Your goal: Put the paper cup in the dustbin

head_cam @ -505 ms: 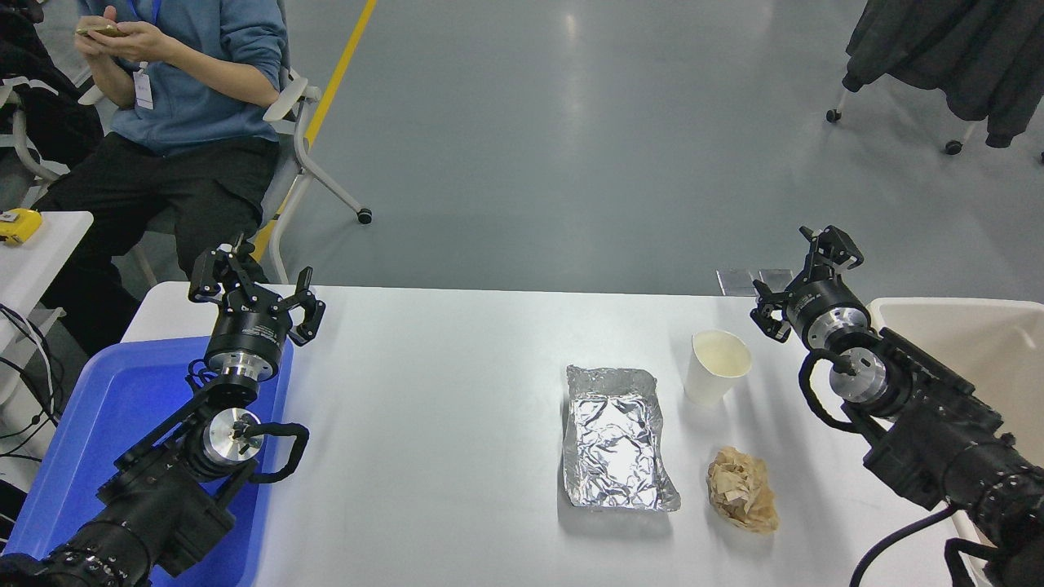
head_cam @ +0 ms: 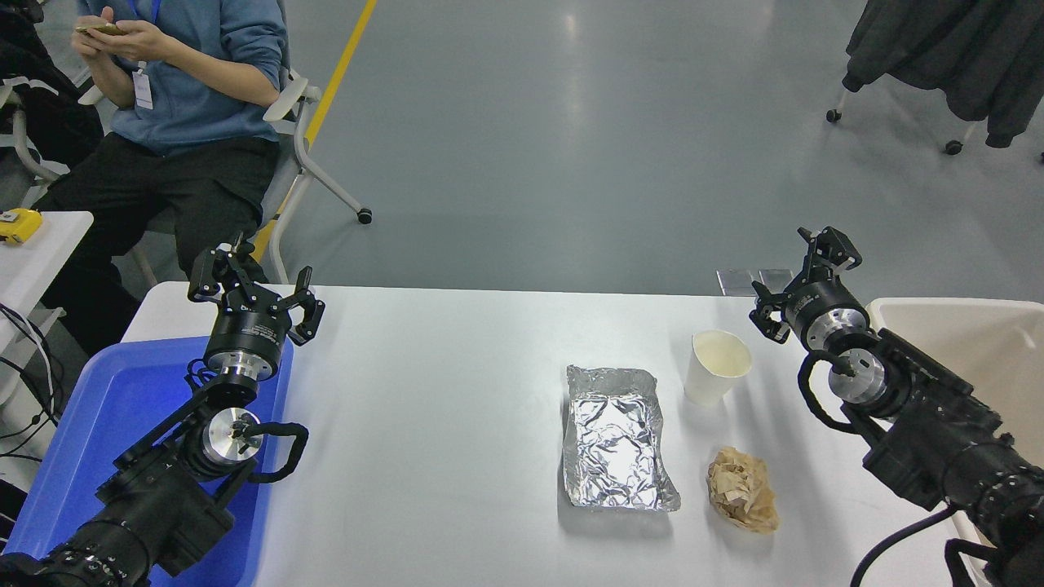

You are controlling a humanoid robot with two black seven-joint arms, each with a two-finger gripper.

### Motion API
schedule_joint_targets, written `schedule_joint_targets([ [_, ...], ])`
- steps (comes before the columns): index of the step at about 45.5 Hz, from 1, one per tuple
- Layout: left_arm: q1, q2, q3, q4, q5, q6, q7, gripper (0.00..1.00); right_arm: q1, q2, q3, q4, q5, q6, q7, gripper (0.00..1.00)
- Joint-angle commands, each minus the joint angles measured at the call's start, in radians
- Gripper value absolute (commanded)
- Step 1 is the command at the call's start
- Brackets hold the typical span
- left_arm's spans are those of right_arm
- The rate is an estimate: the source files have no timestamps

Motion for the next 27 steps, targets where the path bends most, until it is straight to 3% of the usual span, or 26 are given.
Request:
schedule_joint_targets([
  [1, 0.0, 0.0, 0.0, 0.0, 0.0, 0.0, 0.0, 1.0, -0.008, -0.048, -0.039, 0.143, -0.022, 0.006, 0.008, 0.99],
  [7, 0.0, 0.0, 0.0, 0.0, 0.0, 0.0, 0.0, 1.0, 0.01, -0.111, -0.087, 0.258, -0.123, 0.003, 0.028, 0.98],
  [17, 0.001, 0.002, 0.0, 0.0, 0.0, 0.0, 0.0, 1.0, 0.117, -0.186, -0.229, 0.271, -0.402, 0.008, 0.035, 0.98],
  [27, 0.001, 0.002, 0.0, 0.0, 0.0, 0.0, 0.0, 1.0, 0.226, -0.243, -0.501, 0.28, -0.646, 0.025, 0.129, 0.98],
])
